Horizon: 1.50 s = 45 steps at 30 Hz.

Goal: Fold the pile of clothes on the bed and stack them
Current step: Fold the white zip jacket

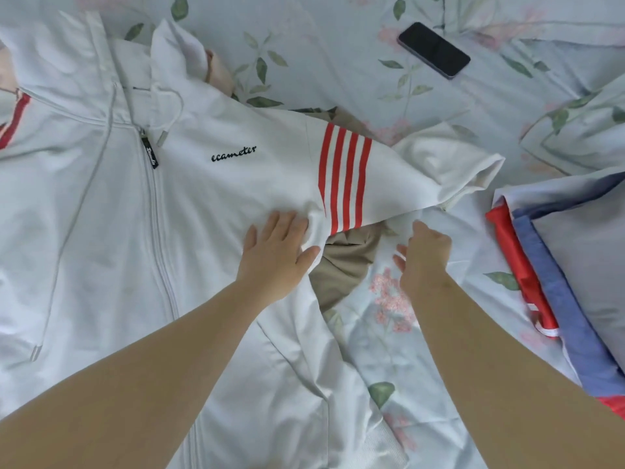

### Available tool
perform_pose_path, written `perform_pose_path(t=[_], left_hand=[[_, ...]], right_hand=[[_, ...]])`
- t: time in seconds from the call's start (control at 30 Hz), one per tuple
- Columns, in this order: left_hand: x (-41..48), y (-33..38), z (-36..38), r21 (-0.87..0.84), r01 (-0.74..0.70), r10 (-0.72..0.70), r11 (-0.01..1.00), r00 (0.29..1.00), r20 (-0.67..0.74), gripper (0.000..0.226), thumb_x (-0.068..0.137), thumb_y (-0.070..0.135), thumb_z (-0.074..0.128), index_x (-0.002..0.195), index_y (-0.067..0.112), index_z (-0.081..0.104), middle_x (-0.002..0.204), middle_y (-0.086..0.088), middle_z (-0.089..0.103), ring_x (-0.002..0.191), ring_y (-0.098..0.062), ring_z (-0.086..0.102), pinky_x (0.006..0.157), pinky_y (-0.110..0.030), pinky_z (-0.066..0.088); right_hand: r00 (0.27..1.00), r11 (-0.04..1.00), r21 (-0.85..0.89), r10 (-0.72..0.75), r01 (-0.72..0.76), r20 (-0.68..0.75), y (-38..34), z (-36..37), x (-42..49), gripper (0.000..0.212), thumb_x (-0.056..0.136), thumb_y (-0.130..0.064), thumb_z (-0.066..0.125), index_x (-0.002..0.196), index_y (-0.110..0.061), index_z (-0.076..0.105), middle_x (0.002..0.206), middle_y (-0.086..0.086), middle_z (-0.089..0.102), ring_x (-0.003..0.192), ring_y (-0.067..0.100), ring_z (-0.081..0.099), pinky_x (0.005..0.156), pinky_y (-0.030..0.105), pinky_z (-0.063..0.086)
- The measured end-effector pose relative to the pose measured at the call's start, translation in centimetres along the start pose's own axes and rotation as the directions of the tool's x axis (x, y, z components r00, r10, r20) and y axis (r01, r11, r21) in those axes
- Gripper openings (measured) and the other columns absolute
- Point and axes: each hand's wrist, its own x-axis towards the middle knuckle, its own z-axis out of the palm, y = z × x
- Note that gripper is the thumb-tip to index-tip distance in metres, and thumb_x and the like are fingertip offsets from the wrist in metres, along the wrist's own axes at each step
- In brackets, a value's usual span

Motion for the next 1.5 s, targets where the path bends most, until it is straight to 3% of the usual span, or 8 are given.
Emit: perform_pose_path(t=[0.13,0.3,0.47,0.8,1.03,1.17,1.3,1.5], left_hand=[[2.2,1.1,-0.3,-0.030,-0.049,0.042,0.998,0.982,-0.185,0.061,0.096,0.049,0.028,0.151,0.029,0.009,0.160,0.005,0.000,0.146,-0.018,-0.006,0.115,-0.045,0.004],[6.0,2.5,0.5,-0.004,0.051,-0.051,0.999,0.997,0.058,0.069,0.092,0.063,0.017,0.150,0.032,-0.002,0.158,0.010,-0.012,0.145,-0.022,-0.017,0.113,-0.055,-0.006],[7.5,1.5,1.1,0.012,0.080,-0.081,0.997,0.984,0.159,0.079,0.078,0.075,0.005,0.148,0.040,-0.006,0.157,0.013,-0.016,0.144,-0.020,-0.021,0.112,-0.054,-0.010],[8.1,1.5,0.9,-0.027,0.141,-0.132,0.990,0.968,0.212,0.083,0.072,0.080,0.003,0.147,0.045,-0.003,0.157,0.016,-0.013,0.144,-0.016,-0.019,0.112,-0.053,-0.009],[7.5,1.8,0.5,-0.077,0.126,-0.110,0.989,0.976,0.186,0.072,0.080,0.072,0.006,0.146,0.045,0.006,0.157,0.016,-0.005,0.145,-0.016,-0.012,0.113,-0.053,-0.005],[6.7,2.8,-1.6,-0.171,0.140,-0.177,0.975,0.958,-0.226,0.049,0.092,0.051,0.023,0.127,0.029,0.050,0.132,-0.005,0.049,0.126,-0.029,0.039,0.101,-0.045,0.030],[8.5,5.5,-5.2,-0.117,-0.186,0.069,0.975,0.765,-0.641,0.041,0.096,0.036,0.044,0.134,0.022,0.046,0.096,-0.011,0.050,0.088,-0.028,0.050,0.072,-0.035,0.037],[13.9,8.3,-8.0,-0.033,-0.099,0.090,0.995,0.972,-0.217,0.026,0.097,0.025,0.042,0.121,0.017,0.051,0.098,-0.003,0.060,0.083,-0.022,0.057,0.069,-0.032,0.045]], right_hand=[[0.997,0.994,0.101,-0.048,0.043,0.053,-3.1,-0.5,3.5,0.044,0.096,-0.036,0.048,0.136,-0.018,0.041,0.086,-0.004,0.048,0.072,0.013,0.048,0.070,0.027,0.043],[0.983,0.981,0.117,-0.164,0.154,0.081,-5.9,0.1,6.9,0.004,0.093,-0.026,0.057,0.095,-0.023,0.057,0.098,-0.004,0.062,0.081,0.011,0.061,0.068,0.022,0.054],[0.983,0.992,0.125,-0.021,-0.002,0.181,-9.2,0.2,9.2,0.043,0.087,-0.032,0.066,0.127,-0.025,0.051,0.112,-0.002,0.064,0.095,0.019,0.065,0.076,0.038,0.058],[0.926,0.780,0.616,-0.304,0.108,0.223,-18.2,-0.7,6.4,0.003,0.082,-0.011,0.053,0.079,-0.011,0.053,0.078,0.003,0.060,0.075,0.023,0.062,0.084,0.034,0.052],[0.994,0.924,0.380,-0.008,-0.032,0.104,-11.7,-3.1,8.8,0.015,0.096,-0.024,0.045,0.096,-0.019,0.060,0.082,-0.002,0.068,0.089,0.018,0.065,0.077,0.033,0.056],[0.993,0.975,0.190,0.102,-0.113,0.067,-9.1,-2.1,9.3,0.030,0.090,-0.030,0.061,0.119,-0.026,0.057,0.101,-0.006,0.067,0.074,0.012,0.063,0.046,0.022,0.050],[0.998,0.973,0.222,0.061,-0.061,0.005,-9.6,-1.0,9.8,0.036,0.089,-0.021,0.063,0.124,-0.026,0.057,0.097,-0.007,0.067,0.069,0.010,0.063,0.039,0.021,0.050],[0.951,0.855,0.423,-0.236,0.301,-0.200,-10.5,-2.7,10.1,0.032,0.093,-0.014,0.052,0.124,-0.024,0.052,0.105,-0.006,0.061,0.095,0.017,0.062,0.079,0.032,0.058]])
